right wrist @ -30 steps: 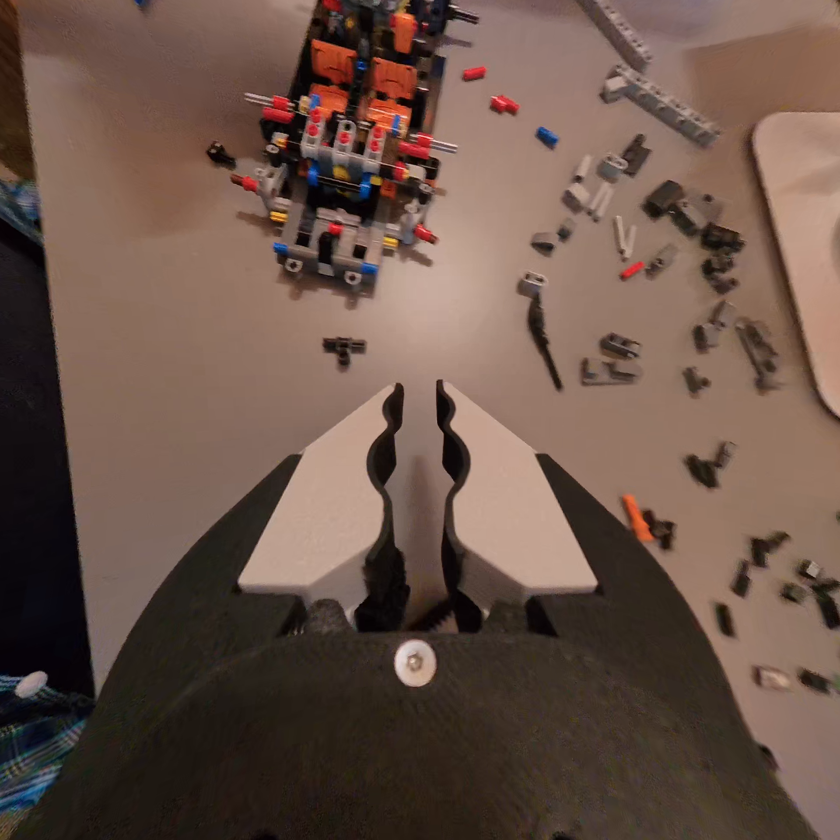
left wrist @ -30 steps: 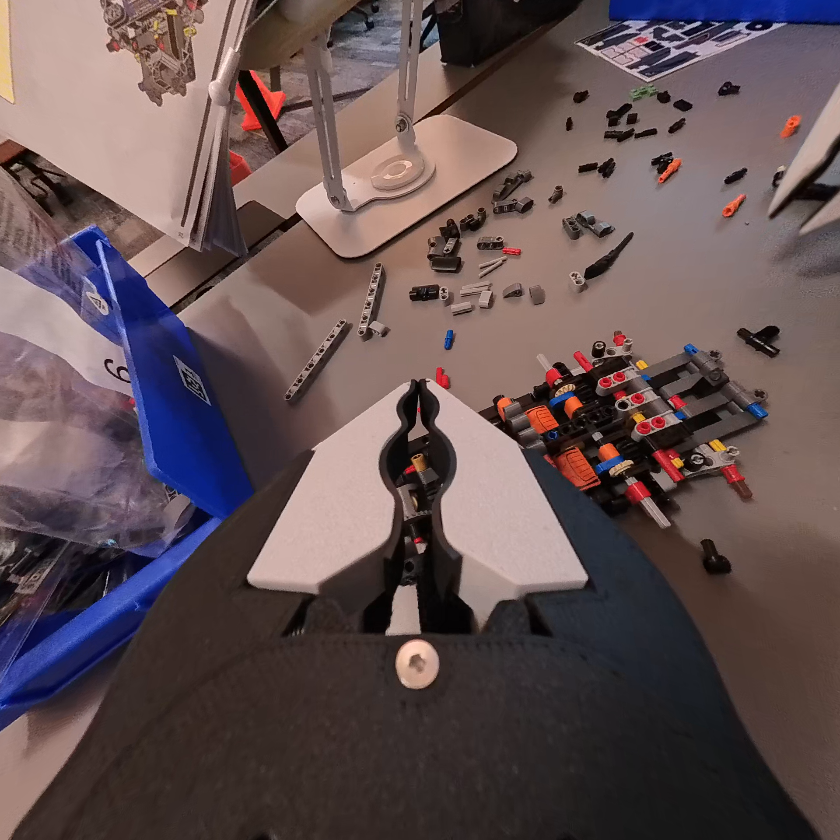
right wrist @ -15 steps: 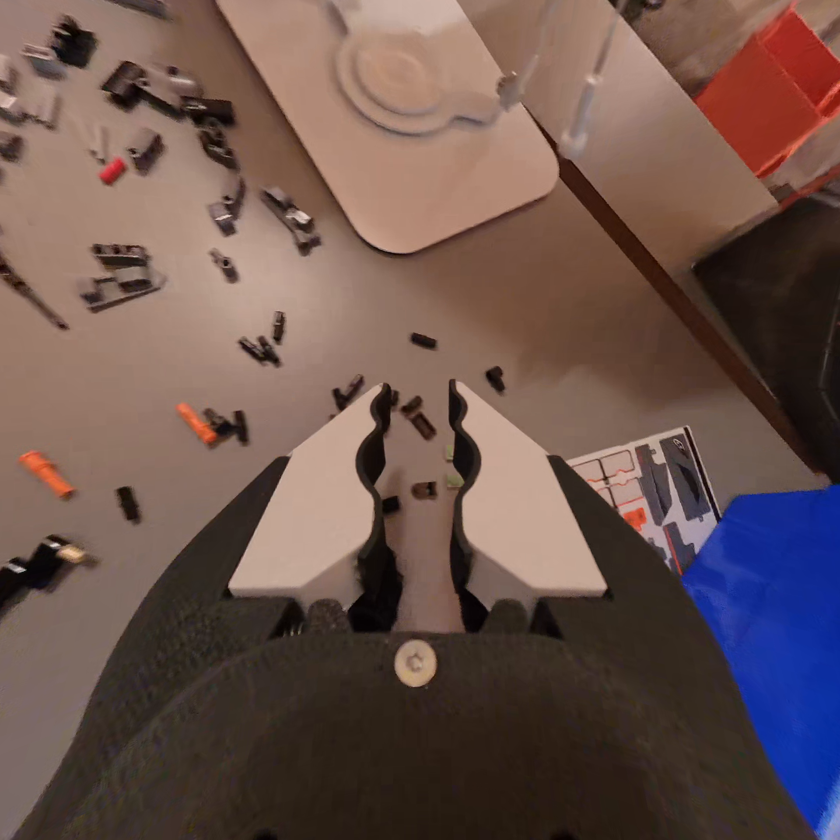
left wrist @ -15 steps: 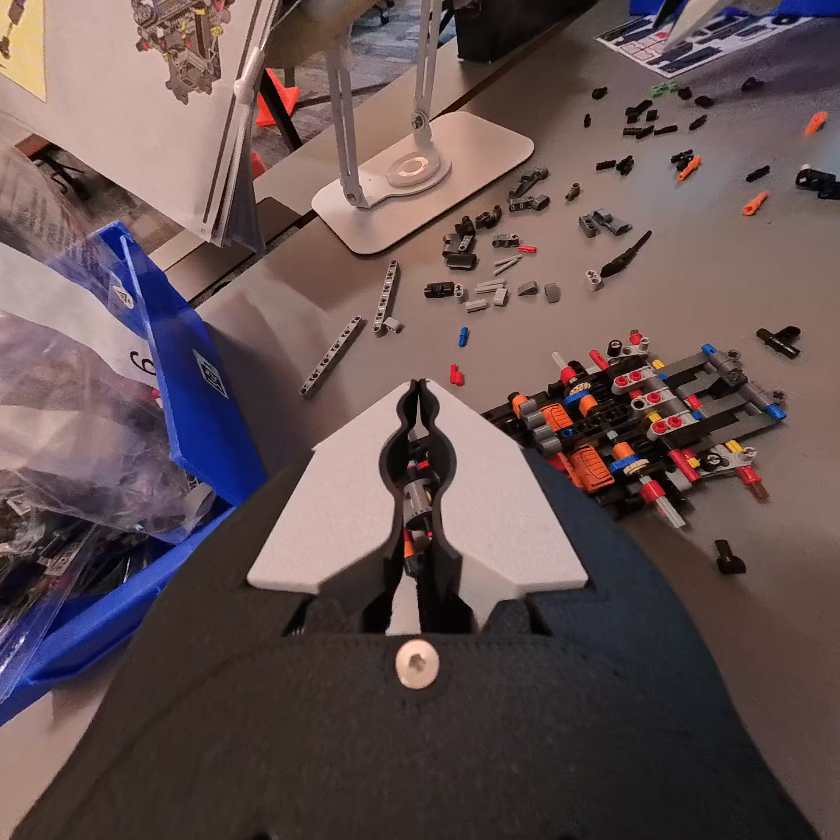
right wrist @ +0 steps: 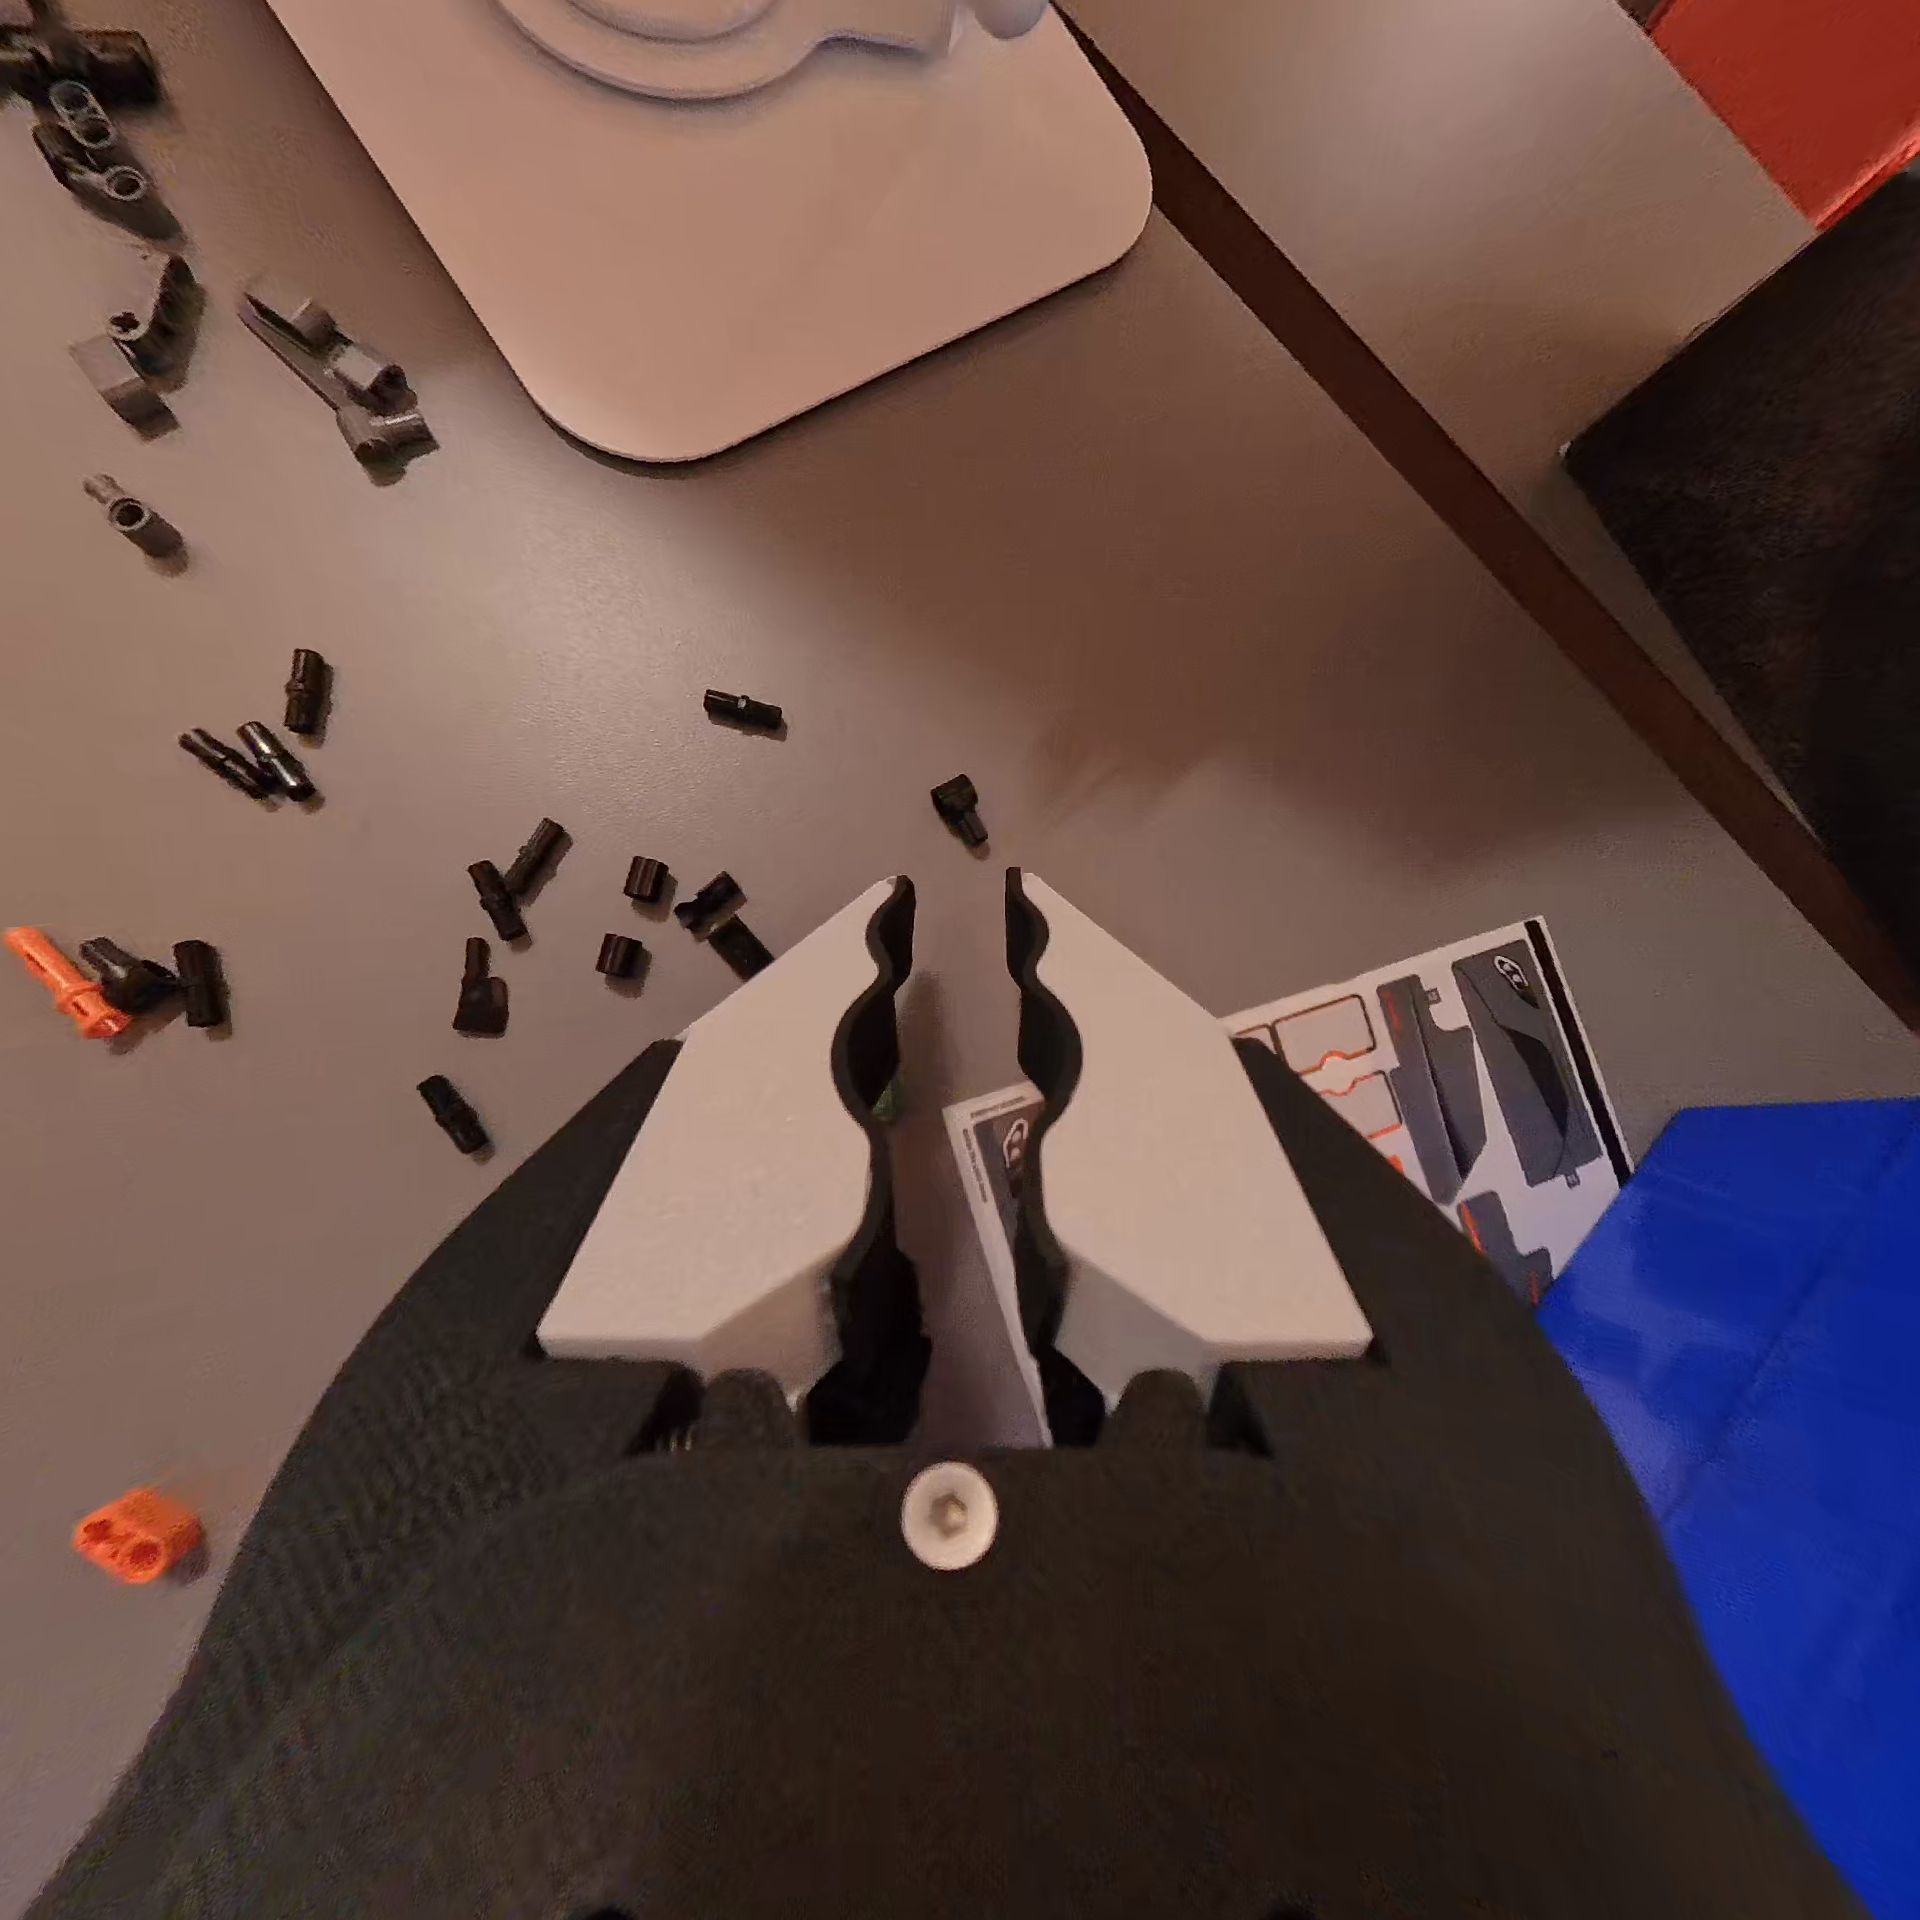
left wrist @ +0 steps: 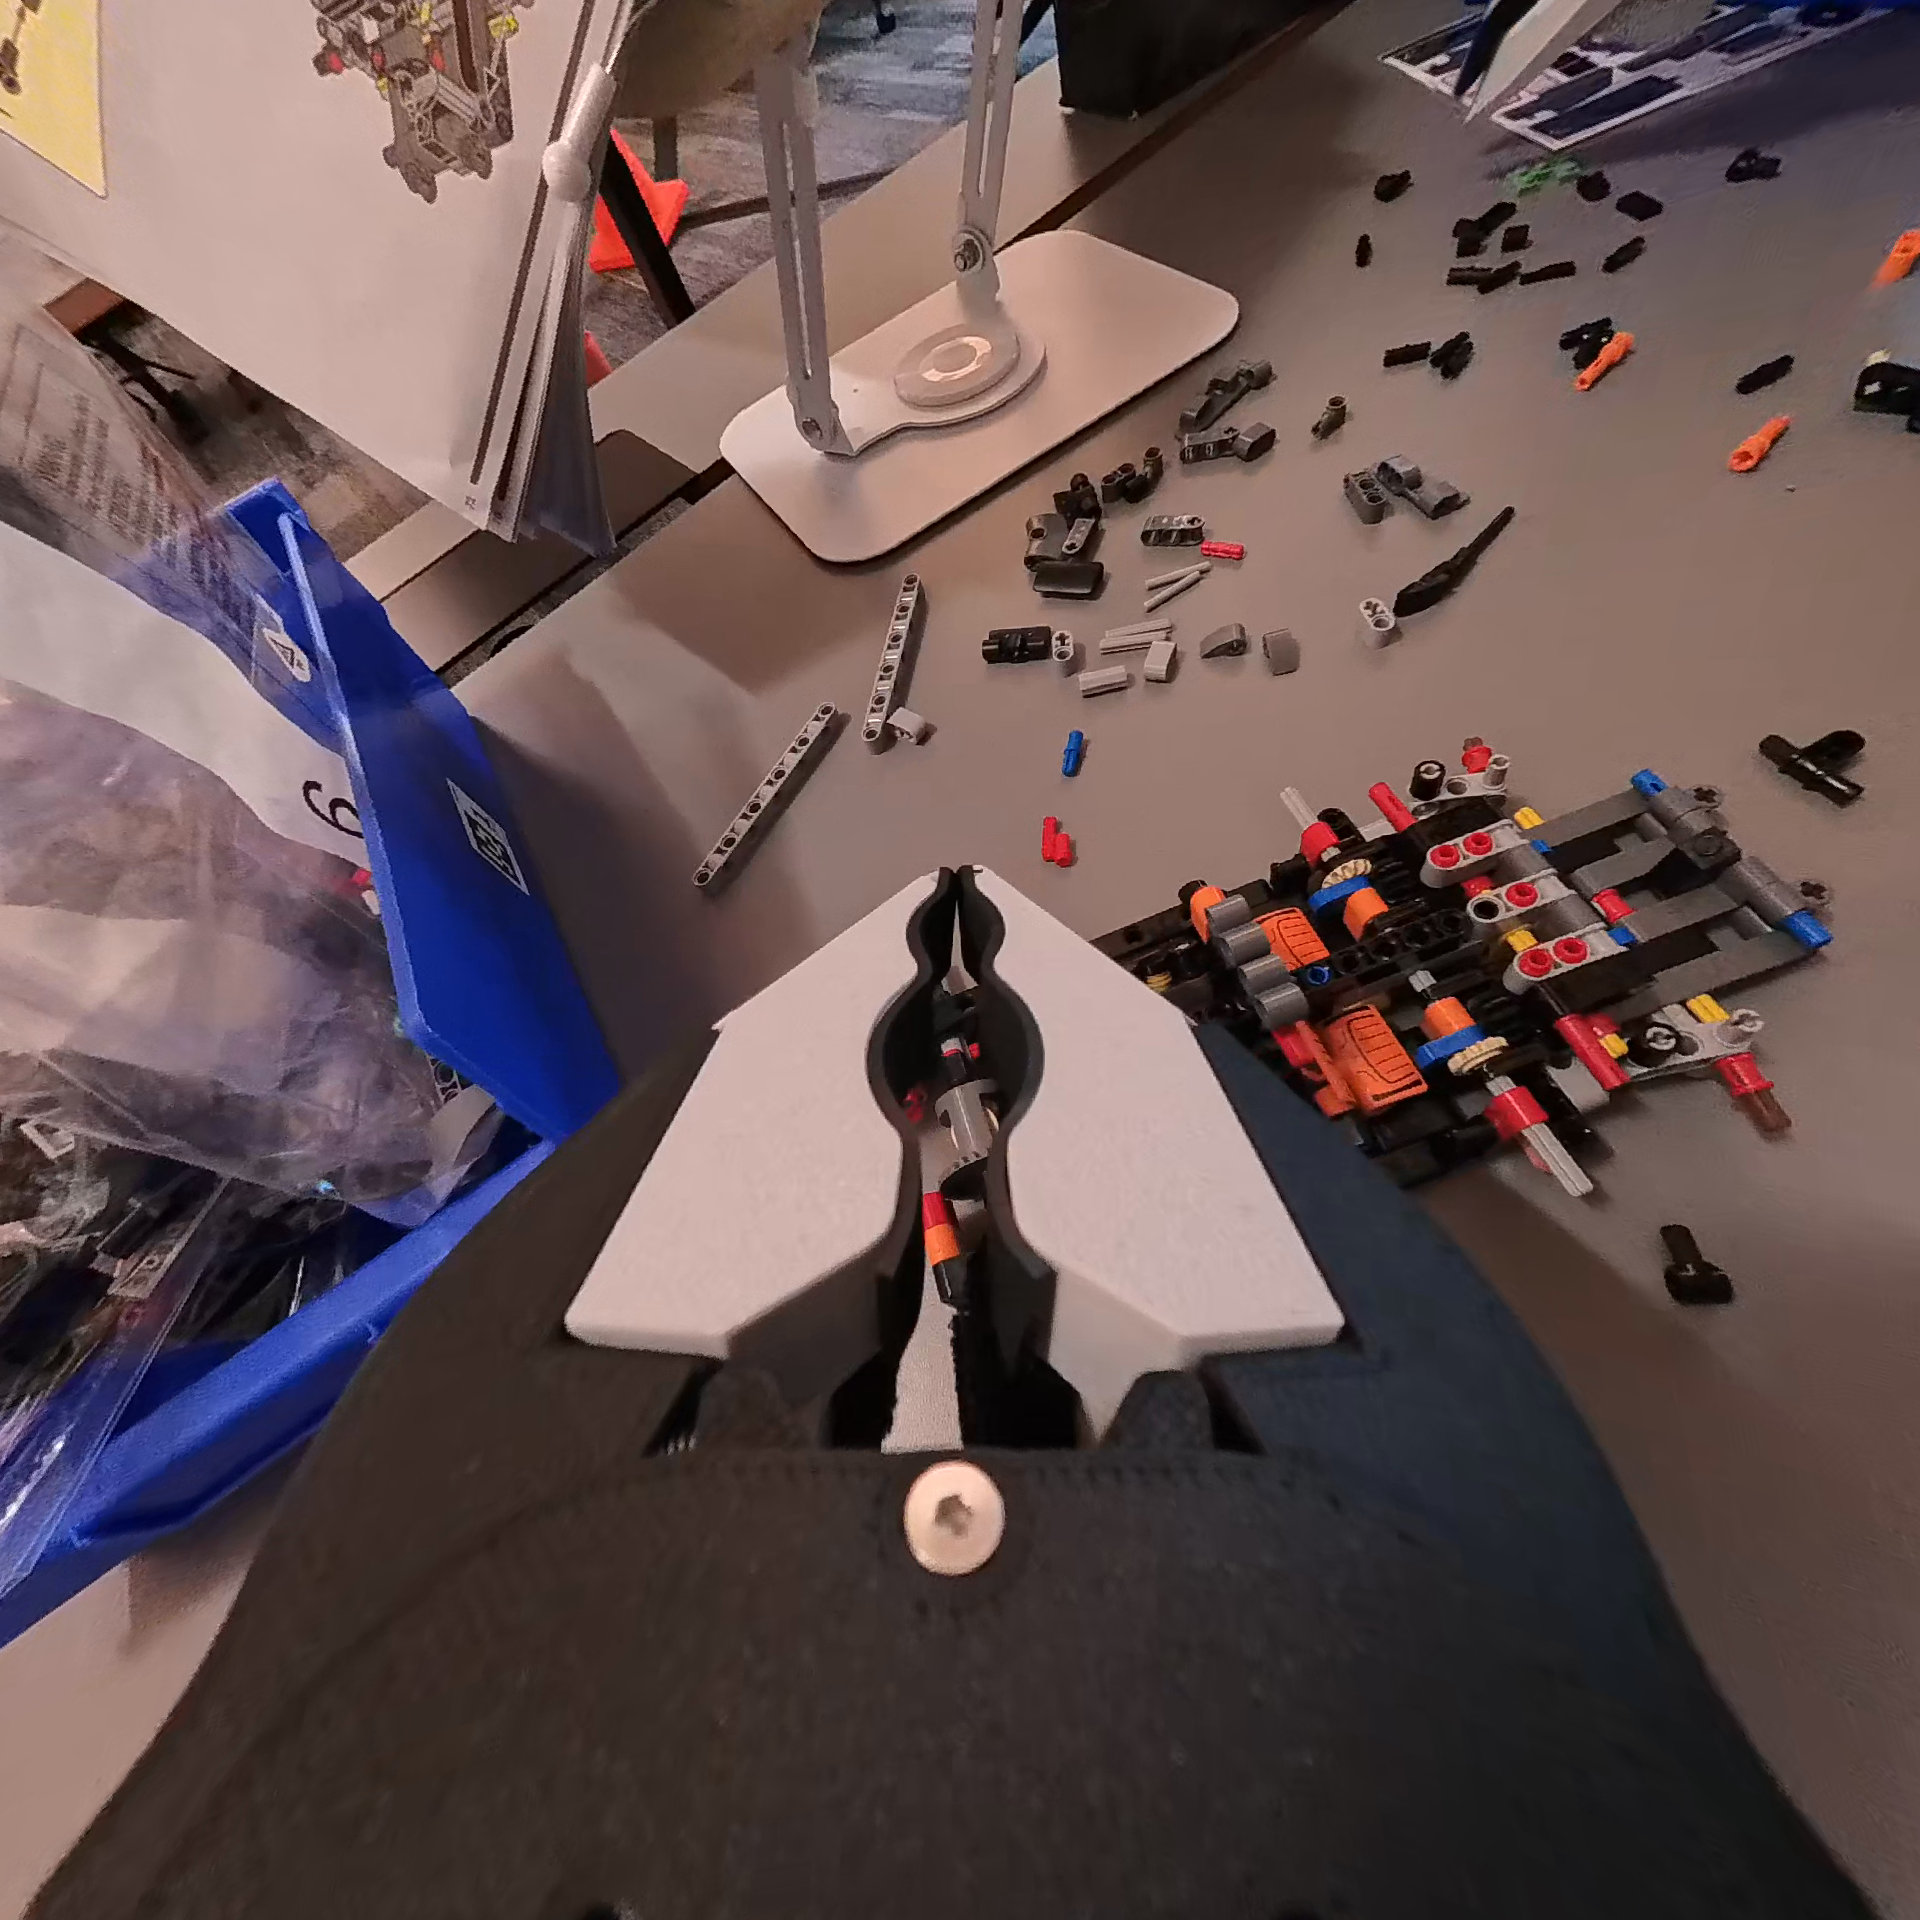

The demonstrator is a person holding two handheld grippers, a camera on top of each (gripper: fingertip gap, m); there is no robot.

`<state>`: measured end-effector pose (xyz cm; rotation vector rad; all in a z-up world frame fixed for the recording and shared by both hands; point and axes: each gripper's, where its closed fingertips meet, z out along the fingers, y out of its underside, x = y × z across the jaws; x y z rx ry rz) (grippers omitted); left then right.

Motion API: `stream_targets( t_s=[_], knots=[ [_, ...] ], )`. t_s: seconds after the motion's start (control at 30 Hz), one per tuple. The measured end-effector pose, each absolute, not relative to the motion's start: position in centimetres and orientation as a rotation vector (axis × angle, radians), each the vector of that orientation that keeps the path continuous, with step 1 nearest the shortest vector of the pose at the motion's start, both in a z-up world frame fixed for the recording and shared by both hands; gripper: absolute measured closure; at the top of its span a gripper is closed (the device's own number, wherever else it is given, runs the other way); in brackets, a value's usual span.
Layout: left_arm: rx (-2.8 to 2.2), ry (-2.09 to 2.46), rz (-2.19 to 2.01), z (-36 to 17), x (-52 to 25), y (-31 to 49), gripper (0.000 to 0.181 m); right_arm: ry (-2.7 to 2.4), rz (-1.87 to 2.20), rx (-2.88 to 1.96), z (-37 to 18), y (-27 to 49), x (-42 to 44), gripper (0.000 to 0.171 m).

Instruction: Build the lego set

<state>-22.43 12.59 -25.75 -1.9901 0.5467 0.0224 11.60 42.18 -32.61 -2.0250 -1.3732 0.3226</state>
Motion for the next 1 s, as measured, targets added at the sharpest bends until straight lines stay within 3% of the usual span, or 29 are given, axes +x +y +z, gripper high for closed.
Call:
stream_targets(
  t_s=[0.53,1.0],
  knots=[
    [-2.009,0.546,0.027,-26.4,-22.6,12.8,0.181,-1.480,0.343,-2.010,-34.8,43.6,10.7,0.156],
    [-2.010,0.540,0.032,-26.5,-23.1,12.7,0.181,-1.548,0.345,-1.987,-34.9,43.8,9.4,0.168]
  ],
)
